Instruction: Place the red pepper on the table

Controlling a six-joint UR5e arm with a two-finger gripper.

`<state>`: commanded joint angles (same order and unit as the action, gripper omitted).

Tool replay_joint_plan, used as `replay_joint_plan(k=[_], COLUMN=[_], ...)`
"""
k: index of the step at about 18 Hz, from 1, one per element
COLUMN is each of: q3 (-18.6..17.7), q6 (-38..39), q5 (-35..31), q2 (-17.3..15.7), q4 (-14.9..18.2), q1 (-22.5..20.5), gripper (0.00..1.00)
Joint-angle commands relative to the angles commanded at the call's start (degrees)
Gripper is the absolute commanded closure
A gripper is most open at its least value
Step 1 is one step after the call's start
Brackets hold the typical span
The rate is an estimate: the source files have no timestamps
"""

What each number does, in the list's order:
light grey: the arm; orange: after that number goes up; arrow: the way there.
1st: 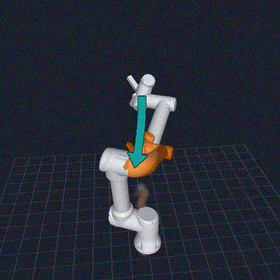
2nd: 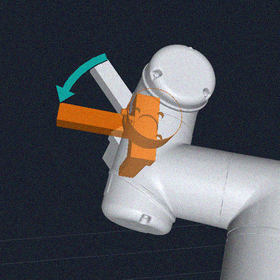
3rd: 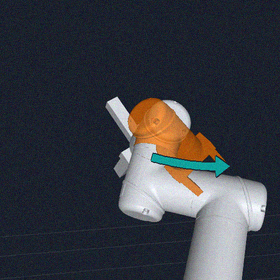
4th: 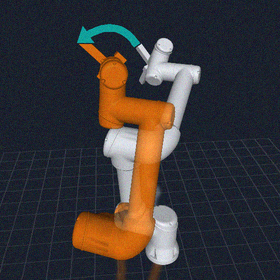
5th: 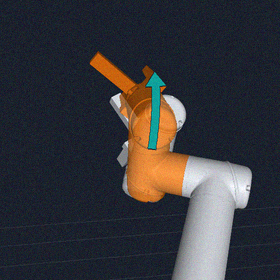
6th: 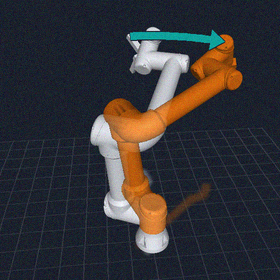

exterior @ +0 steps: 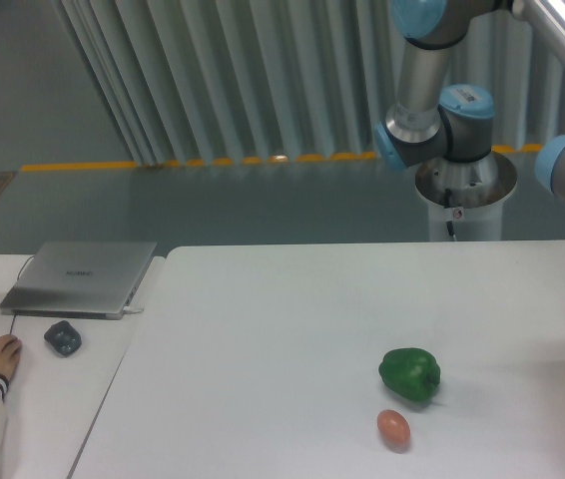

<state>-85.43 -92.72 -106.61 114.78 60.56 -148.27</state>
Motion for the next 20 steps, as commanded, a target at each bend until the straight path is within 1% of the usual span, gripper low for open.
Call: replay_joint_plan(k=[3,9,14,20], q3=[-0.79,-0.79,-1.41,-1.67], q6=[0.0,0.09,2.54,2.72], q5=[-0.17,-0.53,-0.53,-0.53], q2=[0.18,0.88,1.41,1.67], q4=[0.18,0.53,0.62,0.62], q1=[0.0,0.0,0.0,0.0], gripper=[0.0,0.0,0.0,0.0])
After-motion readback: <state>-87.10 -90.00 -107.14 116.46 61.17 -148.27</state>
